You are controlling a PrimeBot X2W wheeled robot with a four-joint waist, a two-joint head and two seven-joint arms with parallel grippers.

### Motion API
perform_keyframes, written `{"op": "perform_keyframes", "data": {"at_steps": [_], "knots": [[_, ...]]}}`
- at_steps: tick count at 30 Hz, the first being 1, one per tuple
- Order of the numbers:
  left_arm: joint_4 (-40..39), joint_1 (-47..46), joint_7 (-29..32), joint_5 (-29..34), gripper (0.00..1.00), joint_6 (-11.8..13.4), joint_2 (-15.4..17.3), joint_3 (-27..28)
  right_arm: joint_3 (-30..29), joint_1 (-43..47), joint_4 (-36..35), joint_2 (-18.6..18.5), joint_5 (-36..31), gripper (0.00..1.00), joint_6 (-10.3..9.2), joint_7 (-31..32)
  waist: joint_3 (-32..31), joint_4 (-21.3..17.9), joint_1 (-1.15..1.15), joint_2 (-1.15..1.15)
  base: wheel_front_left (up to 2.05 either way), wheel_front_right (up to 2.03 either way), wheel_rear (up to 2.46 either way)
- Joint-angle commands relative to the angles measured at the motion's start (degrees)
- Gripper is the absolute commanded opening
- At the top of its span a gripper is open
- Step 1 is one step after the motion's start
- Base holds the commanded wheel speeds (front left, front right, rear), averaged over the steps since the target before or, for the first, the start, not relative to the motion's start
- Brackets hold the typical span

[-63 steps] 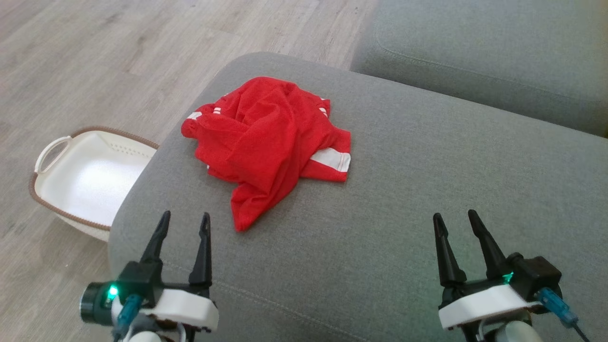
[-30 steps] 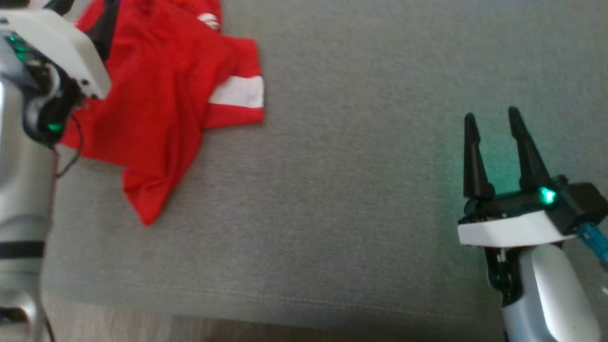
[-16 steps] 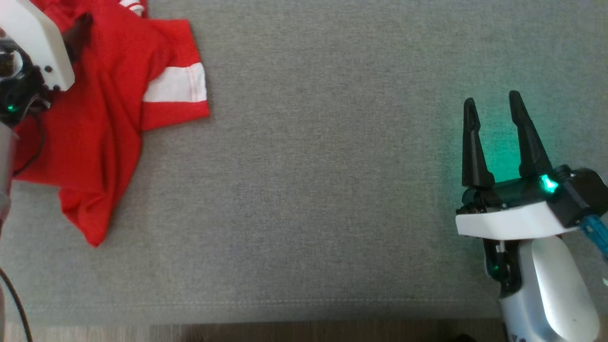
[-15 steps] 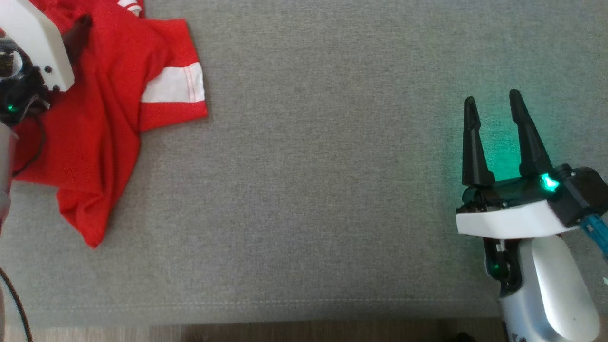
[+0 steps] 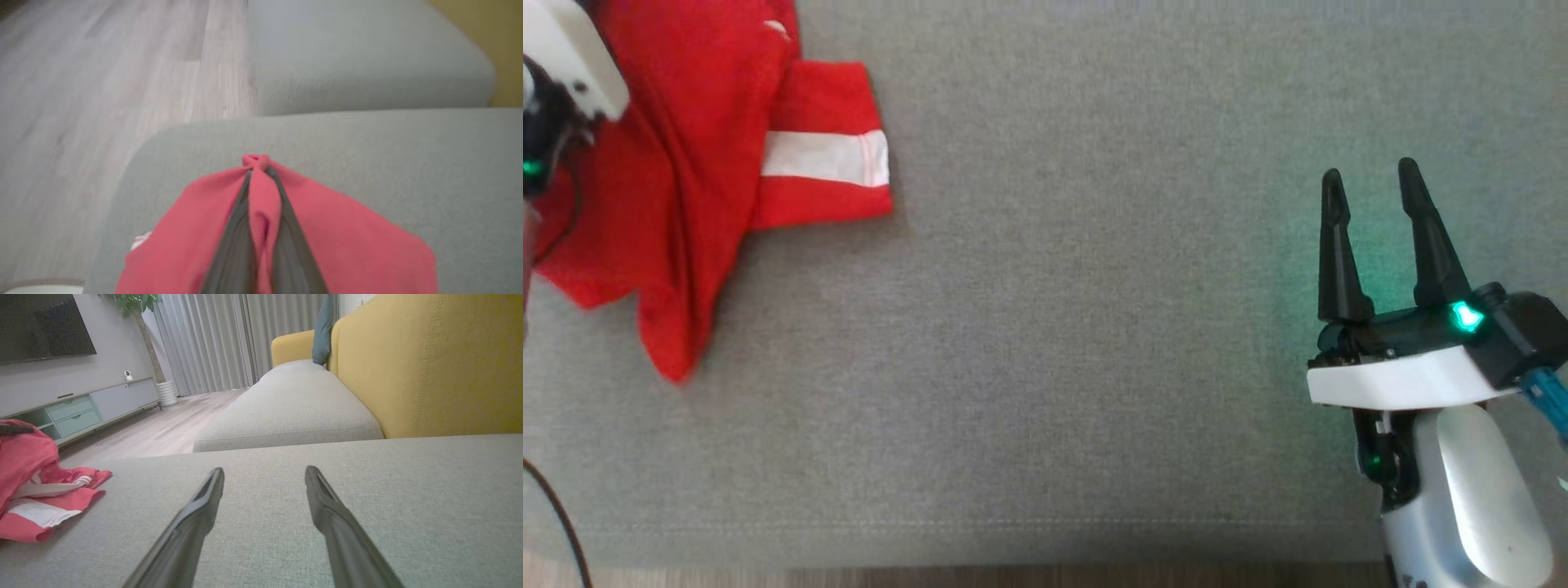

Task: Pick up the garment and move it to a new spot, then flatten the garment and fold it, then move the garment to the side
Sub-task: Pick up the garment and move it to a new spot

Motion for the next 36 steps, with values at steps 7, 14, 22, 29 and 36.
{"op": "perform_keyframes", "data": {"at_steps": [7, 14, 22, 29, 36], "knots": [[-1.93, -5.08, -8.95, 0.81, 0.00, 0.34, 1.71, 2.60, 1.39, 2.05, -0.28, -0.22, 1.56, 1.00, 0.44, -0.36, -8.23, 1.18, 0.00, 0.00, 0.00, 0.00, 0.00], [-6.11, -5.24, -12.84, 0.39, 0.00, 1.65, 0.22, 3.27, 1.95, 3.79, 0.67, -0.22, 3.33, 1.00, 0.44, -0.36, -13.91, 0.95, 0.00, 0.00, 0.00, 0.00, 0.00], [-15.99, -2.13, -10.44, -1.14, 0.00, 4.16, -3.88, 2.07, 2.09, 4.69, 0.35, -0.22, 4.61, 1.00, 0.44, -0.36, -17.13, -0.98, 0.00, 0.00, 0.00, 0.00, 0.00], [-24.98, 2.88, -8.09, -2.62, 0.00, 8.16, -10.54, -0.48, 2.45, 4.41, -0.48, -0.22, 5.36, 1.00, 0.44, -0.36, -17.90, -5.16, 0.00, 0.00, 0.00, 0.00, 0.00], [-26.37, 4.66, -9.55, -3.87, 0.00, 12.00, -18.22, -1.72, 4.19, 3.53, -1.17, -0.22, 6.13, 1.00, 0.44, -0.36, -17.00, -10.87, 0.00, 0.00, 0.00, 0.00, 0.00]]}}
